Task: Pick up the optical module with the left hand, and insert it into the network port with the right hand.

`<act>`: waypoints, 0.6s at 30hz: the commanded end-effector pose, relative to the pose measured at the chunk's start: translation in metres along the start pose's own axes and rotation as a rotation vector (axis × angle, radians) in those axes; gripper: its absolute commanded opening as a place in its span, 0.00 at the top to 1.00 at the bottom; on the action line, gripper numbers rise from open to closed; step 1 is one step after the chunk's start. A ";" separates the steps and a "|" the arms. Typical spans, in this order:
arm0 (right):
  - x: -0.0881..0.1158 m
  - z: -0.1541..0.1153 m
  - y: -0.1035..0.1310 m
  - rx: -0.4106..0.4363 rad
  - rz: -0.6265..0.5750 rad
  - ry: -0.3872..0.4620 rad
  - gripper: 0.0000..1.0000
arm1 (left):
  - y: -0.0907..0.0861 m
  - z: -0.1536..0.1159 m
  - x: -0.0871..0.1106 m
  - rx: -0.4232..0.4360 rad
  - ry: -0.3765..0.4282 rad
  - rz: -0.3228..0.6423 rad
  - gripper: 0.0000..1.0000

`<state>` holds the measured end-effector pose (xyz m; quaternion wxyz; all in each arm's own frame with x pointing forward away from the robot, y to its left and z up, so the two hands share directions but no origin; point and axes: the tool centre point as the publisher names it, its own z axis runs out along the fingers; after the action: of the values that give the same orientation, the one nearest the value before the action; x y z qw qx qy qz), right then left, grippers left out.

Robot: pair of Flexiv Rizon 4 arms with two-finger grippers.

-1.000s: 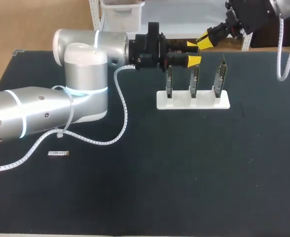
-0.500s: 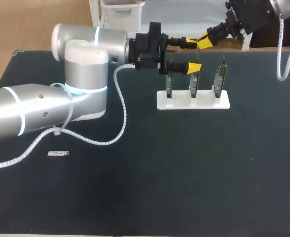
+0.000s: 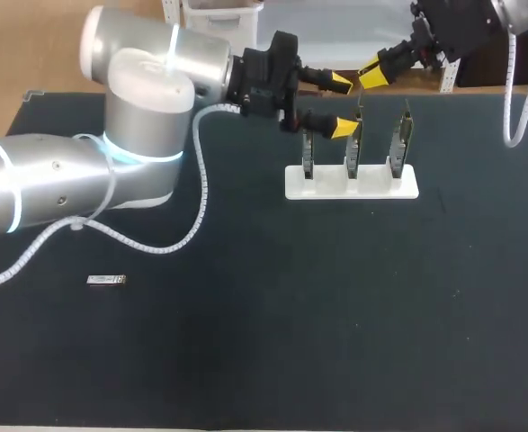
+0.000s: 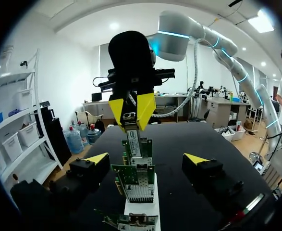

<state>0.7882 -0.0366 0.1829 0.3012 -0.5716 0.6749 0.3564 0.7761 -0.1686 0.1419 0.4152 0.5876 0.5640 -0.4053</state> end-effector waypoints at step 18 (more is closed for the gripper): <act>0.000 0.005 0.005 -0.009 -0.014 0.004 1.00 | -0.004 0.000 0.009 0.029 0.167 -0.012 0.00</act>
<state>0.7855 -0.0321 0.1813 0.2979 -0.5782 0.6697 0.3583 0.7696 -0.1636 0.1318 0.3607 0.6194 0.5935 -0.3661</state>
